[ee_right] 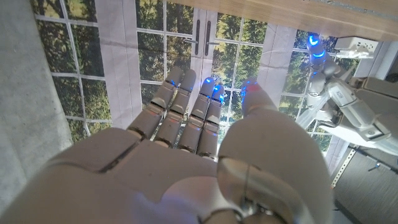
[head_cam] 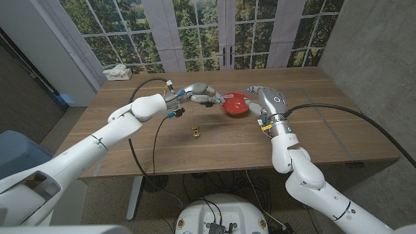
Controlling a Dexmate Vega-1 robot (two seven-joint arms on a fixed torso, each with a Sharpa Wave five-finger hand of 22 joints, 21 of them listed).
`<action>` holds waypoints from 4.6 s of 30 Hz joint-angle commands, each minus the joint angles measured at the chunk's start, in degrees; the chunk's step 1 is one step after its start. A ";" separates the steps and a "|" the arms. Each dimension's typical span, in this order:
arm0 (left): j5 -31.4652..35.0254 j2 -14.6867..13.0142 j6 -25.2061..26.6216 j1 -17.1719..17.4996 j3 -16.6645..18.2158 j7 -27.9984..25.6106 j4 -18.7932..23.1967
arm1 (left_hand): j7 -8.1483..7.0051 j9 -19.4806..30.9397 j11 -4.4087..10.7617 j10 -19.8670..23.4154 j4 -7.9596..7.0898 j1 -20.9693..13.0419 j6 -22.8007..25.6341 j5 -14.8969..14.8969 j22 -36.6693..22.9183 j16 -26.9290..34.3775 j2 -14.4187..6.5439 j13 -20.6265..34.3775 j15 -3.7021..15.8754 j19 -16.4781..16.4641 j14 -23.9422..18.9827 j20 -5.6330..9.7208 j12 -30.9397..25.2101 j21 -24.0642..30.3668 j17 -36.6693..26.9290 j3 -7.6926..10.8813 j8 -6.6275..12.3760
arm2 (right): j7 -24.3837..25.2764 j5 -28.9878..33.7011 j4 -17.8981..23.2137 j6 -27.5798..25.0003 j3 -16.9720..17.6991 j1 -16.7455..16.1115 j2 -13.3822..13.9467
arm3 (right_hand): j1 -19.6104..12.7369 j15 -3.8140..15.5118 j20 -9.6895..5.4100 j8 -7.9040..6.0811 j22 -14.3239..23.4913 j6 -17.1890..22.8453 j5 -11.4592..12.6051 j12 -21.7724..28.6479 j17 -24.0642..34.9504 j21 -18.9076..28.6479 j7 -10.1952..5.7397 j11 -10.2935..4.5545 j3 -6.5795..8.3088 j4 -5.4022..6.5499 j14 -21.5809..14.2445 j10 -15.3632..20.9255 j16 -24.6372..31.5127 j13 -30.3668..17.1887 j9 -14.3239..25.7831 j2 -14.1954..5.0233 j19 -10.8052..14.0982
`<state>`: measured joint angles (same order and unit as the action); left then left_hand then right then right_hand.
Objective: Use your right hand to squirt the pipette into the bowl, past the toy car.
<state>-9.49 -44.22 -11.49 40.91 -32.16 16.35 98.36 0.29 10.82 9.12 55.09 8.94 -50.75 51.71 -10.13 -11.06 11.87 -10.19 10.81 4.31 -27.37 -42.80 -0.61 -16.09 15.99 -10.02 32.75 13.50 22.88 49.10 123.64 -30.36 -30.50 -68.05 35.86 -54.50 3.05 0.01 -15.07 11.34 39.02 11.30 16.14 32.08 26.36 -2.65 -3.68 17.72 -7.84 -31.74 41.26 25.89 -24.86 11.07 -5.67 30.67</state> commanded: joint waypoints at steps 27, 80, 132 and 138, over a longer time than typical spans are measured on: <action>-7.31 6.34 -3.34 0.73 -1.19 -1.31 -6.21 | 0.43 0.18 0.41 1.83 0.36 0.43 1.00 0.38 -0.19 0.24 0.33 0.09 7.55 -1.08 -1.53 -0.14 0.65 0.70 -0.30 0.71 -0.57 | -0.15 -43.78 -7.03 33.14 8.75 -1.58 1.95 | 5.21 2.82 2.73 1.24 0.14 -0.43 -1.00 -4.12 1.92 -0.02 1.16 2.05 -3.74 0.13 9.82 -10.99 -2.54 -0.91 0.63 2.32 -4.67; -13.66 10.49 -5.19 0.22 -2.77 2.95 -9.86 | 0.82 0.26 0.25 2.47 0.80 0.50 1.58 0.32 -0.29 0.09 0.64 0.16 7.70 -1.34 -2.22 -0.24 1.24 0.99 -0.44 0.70 -1.15 | 4.36 -43.39 -17.18 49.55 4.72 1.95 -8.32 | 0.84 5.61 1.12 -1.02 0.05 10.97 -0.18 -2.93 1.61 1.65 -2.35 -0.62 -4.00 -1.66 8.35 -8.31 -1.91 1.10 0.29 4.07 -2.69; -27.25 15.35 -3.05 -2.17 -2.06 15.02 -17.82 | 0.69 0.33 0.26 3.05 0.90 0.61 2.01 0.25 -0.35 0.04 0.60 0.23 7.85 -1.50 -2.61 -0.15 1.72 1.24 -0.60 0.53 -1.57 | 5.85 -46.71 -23.54 56.95 5.76 3.24 -12.36 | -2.46 7.20 -0.21 0.84 0.13 15.48 -0.23 -2.44 2.25 4.64 -3.11 -2.75 -4.01 -0.81 5.73 -5.10 -0.72 3.18 0.31 3.70 -1.67; -27.18 15.68 -2.38 -2.81 -2.38 15.57 -18.66 | 0.70 0.34 0.14 3.20 0.92 0.63 2.13 0.25 -0.36 0.03 0.64 0.24 7.80 -1.46 -2.65 -0.17 1.75 1.25 -0.61 0.48 -1.59 | 5.04 -46.69 -23.74 56.59 5.56 3.71 -12.38 | -2.13 7.02 -0.09 1.01 0.13 15.30 -0.32 -2.46 2.15 4.80 -2.64 -2.47 -4.25 -0.76 5.52 -5.15 -0.76 3.17 0.32 4.10 -1.57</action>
<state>-36.00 -29.24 -14.98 38.97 -34.26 30.56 81.10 0.81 11.07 8.68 57.33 9.51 -50.30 53.27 -9.74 -11.35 11.88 -9.71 10.79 5.02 -28.38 -44.94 -1.03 -14.58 16.96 -10.55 33.29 12.14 28.60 2.98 100.84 25.48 -24.96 -64.91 24.20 -56.71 2.65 -0.22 -13.85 11.32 54.14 11.07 13.36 34.13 30.57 -5.75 -6.35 13.62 -8.60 -25.62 35.73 24.80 -21.51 11.20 -1.52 28.65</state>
